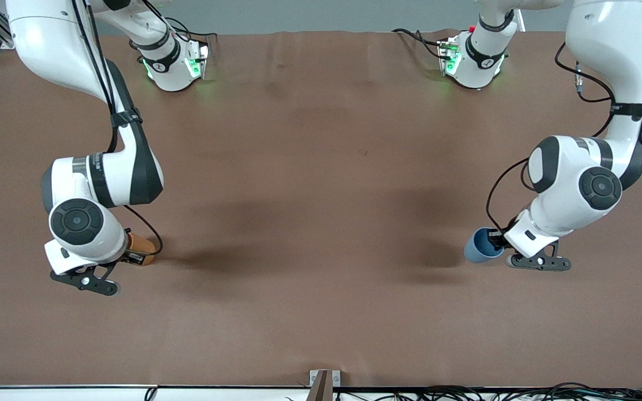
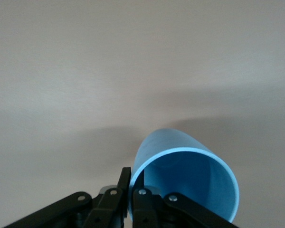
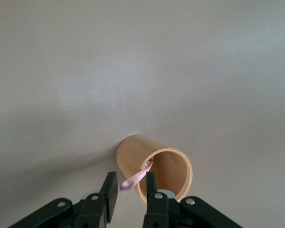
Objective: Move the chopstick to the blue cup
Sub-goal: 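Grasp the chopstick with the right gripper while the left gripper grips the cup, then slide the blue cup inward with the left gripper while the right gripper lifts the chopstick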
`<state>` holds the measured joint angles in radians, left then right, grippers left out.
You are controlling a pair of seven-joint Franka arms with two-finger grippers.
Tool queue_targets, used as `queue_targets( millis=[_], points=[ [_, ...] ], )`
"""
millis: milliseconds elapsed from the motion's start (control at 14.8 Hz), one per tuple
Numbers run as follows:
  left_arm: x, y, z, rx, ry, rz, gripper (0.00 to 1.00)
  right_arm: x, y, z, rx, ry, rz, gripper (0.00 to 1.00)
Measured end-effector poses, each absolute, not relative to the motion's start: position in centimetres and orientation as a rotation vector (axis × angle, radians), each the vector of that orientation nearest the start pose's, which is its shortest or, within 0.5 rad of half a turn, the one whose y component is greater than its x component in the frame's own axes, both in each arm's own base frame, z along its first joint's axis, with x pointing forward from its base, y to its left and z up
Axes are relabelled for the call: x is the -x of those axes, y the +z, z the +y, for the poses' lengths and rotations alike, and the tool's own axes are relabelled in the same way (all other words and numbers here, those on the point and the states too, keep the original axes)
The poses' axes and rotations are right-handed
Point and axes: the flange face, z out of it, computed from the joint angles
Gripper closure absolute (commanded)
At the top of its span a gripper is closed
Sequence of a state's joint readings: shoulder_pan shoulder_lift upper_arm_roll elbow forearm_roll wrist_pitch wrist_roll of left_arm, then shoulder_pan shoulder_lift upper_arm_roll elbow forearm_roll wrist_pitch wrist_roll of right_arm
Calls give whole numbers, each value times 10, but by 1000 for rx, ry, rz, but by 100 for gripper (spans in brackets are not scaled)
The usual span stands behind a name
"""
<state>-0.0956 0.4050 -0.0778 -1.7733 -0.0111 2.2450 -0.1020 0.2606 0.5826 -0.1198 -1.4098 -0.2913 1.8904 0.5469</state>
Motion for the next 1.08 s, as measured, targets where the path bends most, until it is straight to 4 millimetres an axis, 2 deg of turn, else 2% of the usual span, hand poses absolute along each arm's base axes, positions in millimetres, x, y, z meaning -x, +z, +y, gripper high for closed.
queue_targets(
  millis=[135,271,474,609,745,880,948,1083],
  points=[
    [-636,352,-156,3198,-74,-11,100,-699,361,91,3457,-38,502,92],
    [-618,354,-213,3192,-60,-112,100,-699,362,89,3460,-38,505,92],
    [-584,349,-295,3190,-36,-229,100,-698,364,88,3465,-23,501,95],
    [-561,342,-345,3192,-14,-291,100,-696,374,87,3468,-11,503,95],
    [-542,329,-392,3181,-8,-337,99,-692,405,87,3457,-46,512,96],
    [-529,311,-432,3164,-13,-381,99,-681,454,90,3429,-77,501,96],
    [-526,299,-445,3152,-20,-401,99,-672,482,90,3398,-88,483,96],
    [-527,275,-454,3130,-8,-433,99,-648,540,81,3310,-65,453,97]
  ],
)
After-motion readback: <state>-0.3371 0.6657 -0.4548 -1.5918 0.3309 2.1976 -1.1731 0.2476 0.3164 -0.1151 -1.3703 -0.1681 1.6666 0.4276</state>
